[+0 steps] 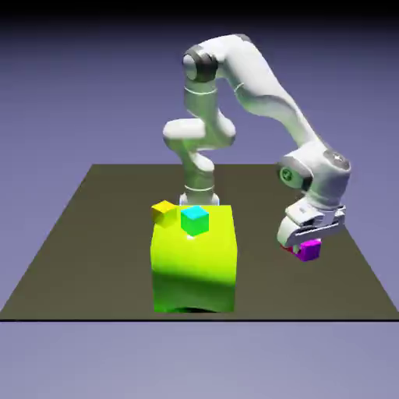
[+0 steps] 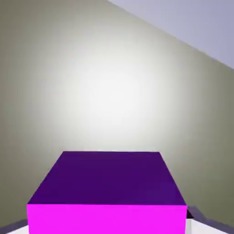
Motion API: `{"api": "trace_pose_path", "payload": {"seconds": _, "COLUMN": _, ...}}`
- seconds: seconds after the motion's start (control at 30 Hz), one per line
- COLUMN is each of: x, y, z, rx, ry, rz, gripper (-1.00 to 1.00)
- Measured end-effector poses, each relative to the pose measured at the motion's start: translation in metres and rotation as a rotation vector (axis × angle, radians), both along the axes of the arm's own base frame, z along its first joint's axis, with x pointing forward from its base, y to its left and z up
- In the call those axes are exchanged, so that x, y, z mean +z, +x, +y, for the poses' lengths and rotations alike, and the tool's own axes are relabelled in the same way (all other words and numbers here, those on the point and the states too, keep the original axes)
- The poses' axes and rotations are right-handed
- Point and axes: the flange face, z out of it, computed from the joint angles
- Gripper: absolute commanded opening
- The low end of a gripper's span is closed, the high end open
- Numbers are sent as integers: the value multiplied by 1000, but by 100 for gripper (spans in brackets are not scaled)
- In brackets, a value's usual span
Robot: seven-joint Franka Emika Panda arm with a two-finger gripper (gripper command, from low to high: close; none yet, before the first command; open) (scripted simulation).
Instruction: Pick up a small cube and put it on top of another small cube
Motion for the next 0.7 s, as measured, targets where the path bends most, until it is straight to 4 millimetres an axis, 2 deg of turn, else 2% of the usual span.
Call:
{"api": "trace_pose_path", "payload": {"seconds": 0.1, "x": 48, "y": 20, "z": -55, "rx": -102, "ry": -4, "rz": -14, "gripper": -100}}
{"api": "trace_pose_path", "payload": {"seconds": 0.2, "x": 98, "y": 26, "z": -109, "rx": -206, "ry": 11, "rz": -19, "gripper": -100}}
{"api": "trace_pose_path", "payload": {"seconds": 0.23, "x": 114, "y": 27, "z": -136, "rx": -263, "ry": 18, "rz": -16, "gripper": -100}}
{"api": "trace_pose_path", "payload": {"seconds": 0.27, "x": 130, "y": 26, "z": -165, "rx": -325, "ry": 28, "rz": -13, "gripper": -100}}
{"api": "trace_pose_path", "payload": {"seconds": 0.33, "x": 161, "y": 17, "z": -205, "rx": -408, "ry": 60, "rz": -6, "gripper": -100}}
{"api": "trace_pose_path", "payload": {"seconds": 0.4, "x": 185, "y": 3, "z": -254, "rx": -521, "ry": 93, "rz": 11, "gripper": -100}}
{"api": "trace_pose_path", "payload": {"seconds": 0.43, "x": 175, "y": 1, "z": -277, "rx": -598, "ry": 75, "rz": 40, "gripper": -100}}
{"api": "trace_pose_path", "payload": {"seconds": 0.47, "x": 175, "y": 1, "z": -277, "rx": -598, "ry": 75, "rz": 40, "gripper": -100}}
{"api": "trace_pose_path", "payload": {"seconds": 0.6, "x": 109, "y": -8, "z": -275, "rx": -598, "ry": 76, "rz": 40, "gripper": -100}}
{"api": "trace_pose_path", "payload": {"seconds": 0.63, "x": 106, "y": -8, "z": -275, "rx": -598, "ry": 76, "rz": 40, "gripper": 100}}
{"api": "trace_pose_path", "payload": {"seconds": 0.7, "x": 106, "y": -8, "z": -275, "rx": -598, "ry": 73, "rz": 40, "gripper": 100}}
